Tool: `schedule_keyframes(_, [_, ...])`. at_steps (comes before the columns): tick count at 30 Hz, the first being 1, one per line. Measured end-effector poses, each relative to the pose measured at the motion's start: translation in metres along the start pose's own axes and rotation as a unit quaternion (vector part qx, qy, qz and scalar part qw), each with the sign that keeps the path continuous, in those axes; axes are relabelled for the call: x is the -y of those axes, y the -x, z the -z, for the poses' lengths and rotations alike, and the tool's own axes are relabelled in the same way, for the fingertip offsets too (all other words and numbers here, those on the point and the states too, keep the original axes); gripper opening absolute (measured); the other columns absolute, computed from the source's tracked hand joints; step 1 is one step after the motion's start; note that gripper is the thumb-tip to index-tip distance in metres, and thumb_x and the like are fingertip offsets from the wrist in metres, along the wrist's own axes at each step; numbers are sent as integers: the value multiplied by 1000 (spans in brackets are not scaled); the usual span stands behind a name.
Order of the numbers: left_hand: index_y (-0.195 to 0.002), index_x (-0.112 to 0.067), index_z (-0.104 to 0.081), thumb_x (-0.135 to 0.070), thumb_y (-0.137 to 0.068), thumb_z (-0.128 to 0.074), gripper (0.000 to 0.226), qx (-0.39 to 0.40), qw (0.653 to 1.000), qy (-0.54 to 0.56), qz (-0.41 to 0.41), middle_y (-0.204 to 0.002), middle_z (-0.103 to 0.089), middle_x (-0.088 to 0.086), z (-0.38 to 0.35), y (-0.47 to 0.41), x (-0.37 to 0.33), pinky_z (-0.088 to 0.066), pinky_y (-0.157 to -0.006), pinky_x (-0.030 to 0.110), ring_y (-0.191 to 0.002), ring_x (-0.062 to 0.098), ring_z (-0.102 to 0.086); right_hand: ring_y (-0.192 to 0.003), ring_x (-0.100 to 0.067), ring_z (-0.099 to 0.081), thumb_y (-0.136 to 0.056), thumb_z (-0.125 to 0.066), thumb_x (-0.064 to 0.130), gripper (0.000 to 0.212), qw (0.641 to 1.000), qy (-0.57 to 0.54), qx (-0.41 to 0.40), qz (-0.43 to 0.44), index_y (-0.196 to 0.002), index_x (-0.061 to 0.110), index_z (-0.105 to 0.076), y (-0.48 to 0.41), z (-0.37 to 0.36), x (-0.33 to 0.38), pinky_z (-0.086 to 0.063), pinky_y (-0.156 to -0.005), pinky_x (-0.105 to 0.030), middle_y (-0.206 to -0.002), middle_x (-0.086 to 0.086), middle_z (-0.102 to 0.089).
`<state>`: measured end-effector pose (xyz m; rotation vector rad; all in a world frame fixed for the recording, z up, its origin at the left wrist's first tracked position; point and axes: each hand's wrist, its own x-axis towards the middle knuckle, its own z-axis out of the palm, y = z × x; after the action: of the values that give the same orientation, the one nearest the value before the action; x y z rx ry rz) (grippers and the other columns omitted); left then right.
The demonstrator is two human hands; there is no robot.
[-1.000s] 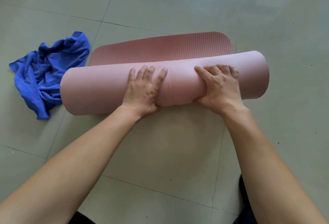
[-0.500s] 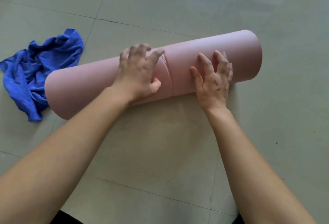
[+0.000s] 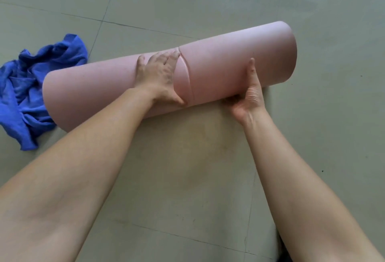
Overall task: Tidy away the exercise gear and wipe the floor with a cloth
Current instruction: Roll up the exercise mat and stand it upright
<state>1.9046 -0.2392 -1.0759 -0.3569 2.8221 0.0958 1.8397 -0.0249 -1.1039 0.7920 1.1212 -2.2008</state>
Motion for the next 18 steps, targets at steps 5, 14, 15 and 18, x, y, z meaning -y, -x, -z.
schedule_keyframes(5, [-155, -26, -10, -77, -47, -72, 134, -51, 999, -19, 3, -161, -20, 1, -6, 26, -7, -7, -120, 50, -149, 19, -17, -108, -29, -70, -65, -90, 46, 81, 1000, 9, -26, -2, -136, 25, -56, 16, -13, 2, -55, -88, -61, -118, -6, -74])
schedule_keyframes(14, [-155, -36, -2, -76, -40, -79, 144, -138, 977, 159, 28, -164, -11, 3, 66, 63, 11, -11, -118, 51, -147, 25, -16, -107, -13, -70, -64, -91, 38, 67, 987, 104, 5, 124, -124, 25, -63, 89, -78, 60, -60, -88, -45, -117, 10, -73])
schedule_keyframes(15, [-154, -40, 0, -72, -40, -82, 144, -152, 969, 189, 37, -164, -8, 2, 82, 66, 10, -12, -117, 51, -146, 25, -17, -105, -10, -70, -63, -93, 37, 70, 981, 115, 20, 157, -124, 25, -63, 103, -93, 73, -60, -88, -44, -117, 12, -73])
schedule_keyframes(18, [-153, -39, 5, -64, -44, -84, 142, -194, 943, 266, 49, -163, -7, -4, 132, 74, 0, -16, -117, 47, -146, 25, -15, -106, -8, -70, -51, -98, 38, 84, 947, 166, 65, 267, -125, 25, -60, 150, -138, 115, -59, -91, -40, -117, 12, -72])
